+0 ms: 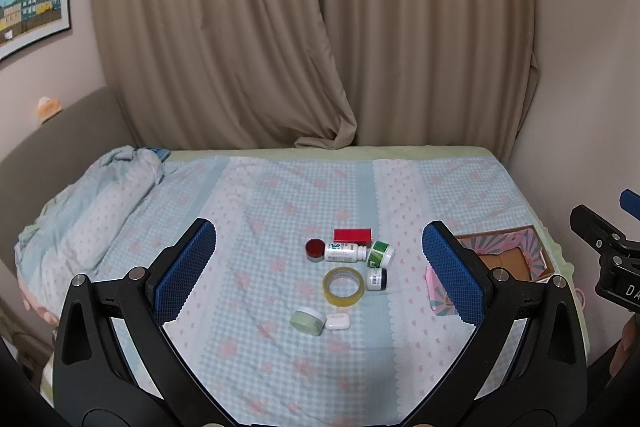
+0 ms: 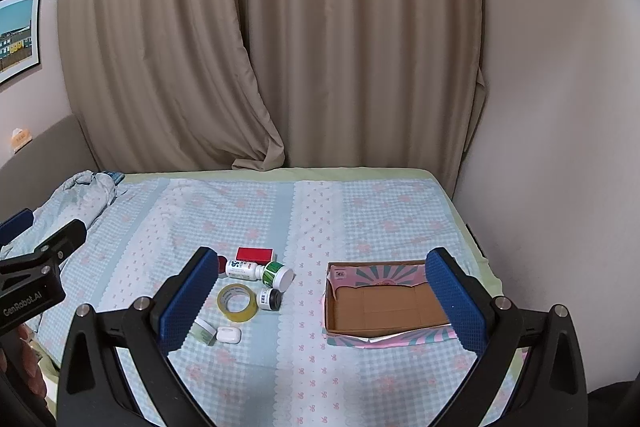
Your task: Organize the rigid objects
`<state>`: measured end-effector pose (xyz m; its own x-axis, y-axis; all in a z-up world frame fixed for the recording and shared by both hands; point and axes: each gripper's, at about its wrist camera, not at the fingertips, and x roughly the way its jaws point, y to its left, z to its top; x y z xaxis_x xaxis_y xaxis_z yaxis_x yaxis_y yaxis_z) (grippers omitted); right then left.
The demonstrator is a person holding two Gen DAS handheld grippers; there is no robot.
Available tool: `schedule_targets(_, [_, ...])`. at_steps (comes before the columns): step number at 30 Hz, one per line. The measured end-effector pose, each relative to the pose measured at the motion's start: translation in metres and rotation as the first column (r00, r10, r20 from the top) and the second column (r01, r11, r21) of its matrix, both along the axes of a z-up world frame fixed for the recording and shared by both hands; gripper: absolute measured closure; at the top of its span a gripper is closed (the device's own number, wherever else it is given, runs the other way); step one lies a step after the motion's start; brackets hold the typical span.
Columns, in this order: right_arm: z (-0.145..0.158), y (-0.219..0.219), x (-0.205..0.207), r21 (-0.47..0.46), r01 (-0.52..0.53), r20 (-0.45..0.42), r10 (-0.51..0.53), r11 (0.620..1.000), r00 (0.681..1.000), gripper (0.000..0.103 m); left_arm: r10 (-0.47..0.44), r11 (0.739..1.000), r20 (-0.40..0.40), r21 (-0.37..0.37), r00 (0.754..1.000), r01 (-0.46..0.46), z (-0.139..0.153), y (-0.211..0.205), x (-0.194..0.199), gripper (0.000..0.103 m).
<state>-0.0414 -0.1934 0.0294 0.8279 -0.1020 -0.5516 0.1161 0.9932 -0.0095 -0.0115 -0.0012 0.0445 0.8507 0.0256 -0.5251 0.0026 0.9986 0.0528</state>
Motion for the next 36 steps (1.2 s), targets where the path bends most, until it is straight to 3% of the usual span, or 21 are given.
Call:
schedule_targets(23, [0.000, -0.005, 0.009, 0.010, -0.027, -0.023, 0.027, 1.000, 0.999, 0.000, 0.044, 0.999, -0.070, -0.001, 0.997, -0.045, -0.005, 0.001, 0.014, 0.001])
schedule_targets(29, [-0.017, -0.005, 0.023, 0.049, -0.069, -0.071, 0.073, 0.996, 0.995, 0.000, 0.053, 0.998, -0.112, 0.033, 0.992, -0.050, -0.015, 0.017, 0.031, 0.001])
schedule_targets(36, [-0.054, 0.023, 0.053, 0.097, -0.038, -0.139, 0.052, 0.995, 0.989, 0.000, 0.002, 0.999, -0.181, 0.037, 0.983, 0.005, -0.054, 0.070, 0.066, 0.001])
